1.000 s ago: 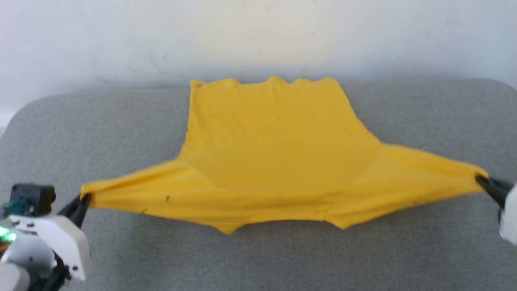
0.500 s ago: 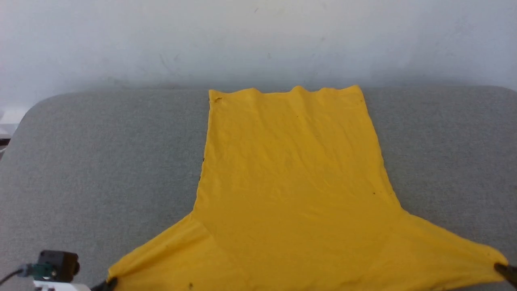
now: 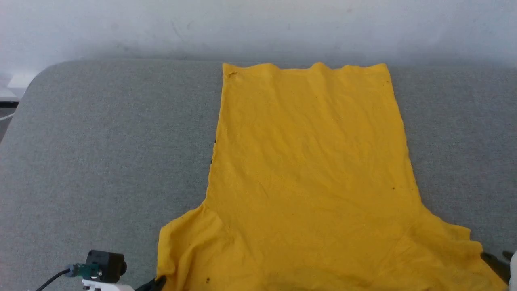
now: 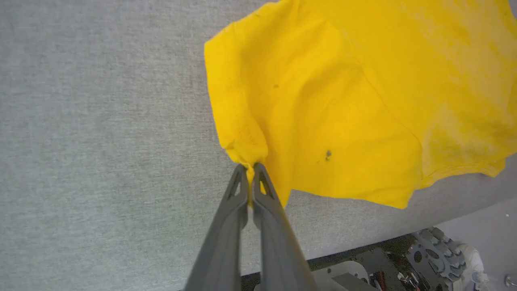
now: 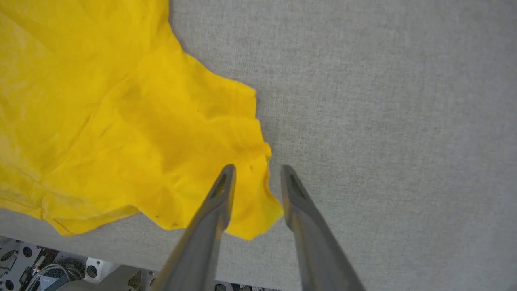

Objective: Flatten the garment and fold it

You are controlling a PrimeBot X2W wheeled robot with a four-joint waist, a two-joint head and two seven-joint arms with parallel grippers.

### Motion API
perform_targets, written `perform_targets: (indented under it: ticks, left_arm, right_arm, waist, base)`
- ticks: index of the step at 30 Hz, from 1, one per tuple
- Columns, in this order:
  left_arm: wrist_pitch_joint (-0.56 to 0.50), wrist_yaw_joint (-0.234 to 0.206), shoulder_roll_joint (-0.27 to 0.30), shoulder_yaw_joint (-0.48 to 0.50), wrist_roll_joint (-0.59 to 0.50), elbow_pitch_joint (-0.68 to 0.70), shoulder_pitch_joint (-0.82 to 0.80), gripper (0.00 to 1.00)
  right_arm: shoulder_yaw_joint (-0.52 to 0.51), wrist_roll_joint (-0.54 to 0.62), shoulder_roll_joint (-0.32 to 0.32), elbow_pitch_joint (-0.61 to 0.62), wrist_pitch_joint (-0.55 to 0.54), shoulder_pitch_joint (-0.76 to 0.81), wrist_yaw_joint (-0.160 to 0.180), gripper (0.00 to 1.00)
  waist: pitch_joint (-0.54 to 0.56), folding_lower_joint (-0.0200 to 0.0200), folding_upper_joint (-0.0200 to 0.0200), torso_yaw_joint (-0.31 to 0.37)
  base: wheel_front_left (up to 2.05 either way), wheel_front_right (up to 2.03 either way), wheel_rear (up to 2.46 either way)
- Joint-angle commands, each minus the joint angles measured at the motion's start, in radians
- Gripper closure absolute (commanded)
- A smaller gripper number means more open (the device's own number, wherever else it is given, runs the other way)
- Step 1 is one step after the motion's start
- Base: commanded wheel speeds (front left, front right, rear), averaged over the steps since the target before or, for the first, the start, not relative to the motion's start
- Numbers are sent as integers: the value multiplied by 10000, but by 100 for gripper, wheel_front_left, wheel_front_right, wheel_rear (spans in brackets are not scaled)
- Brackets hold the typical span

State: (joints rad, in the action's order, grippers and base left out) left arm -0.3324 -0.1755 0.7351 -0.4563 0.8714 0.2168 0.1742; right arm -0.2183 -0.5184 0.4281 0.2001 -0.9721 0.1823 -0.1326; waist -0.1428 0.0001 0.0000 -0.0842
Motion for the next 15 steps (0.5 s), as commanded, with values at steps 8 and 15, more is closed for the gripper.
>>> perform_targets:
  ticks: [8,15]
  left_arm:
    - [-66,-157,-346,-209,-343,1284,-670,100]
    - [23,-244,-918,-701,-958,1964,-1337,100]
  right_arm:
    - [-84,-276,314,-257,384,-3078,19,0]
    - [602,6,917,-1988,86,-6788,19,0]
  waist:
    - [-1939,-1,0,-1319]
    - [-3397,-1,0,-2342]
  base:
    - [0,0,0]
    - [0,0,0]
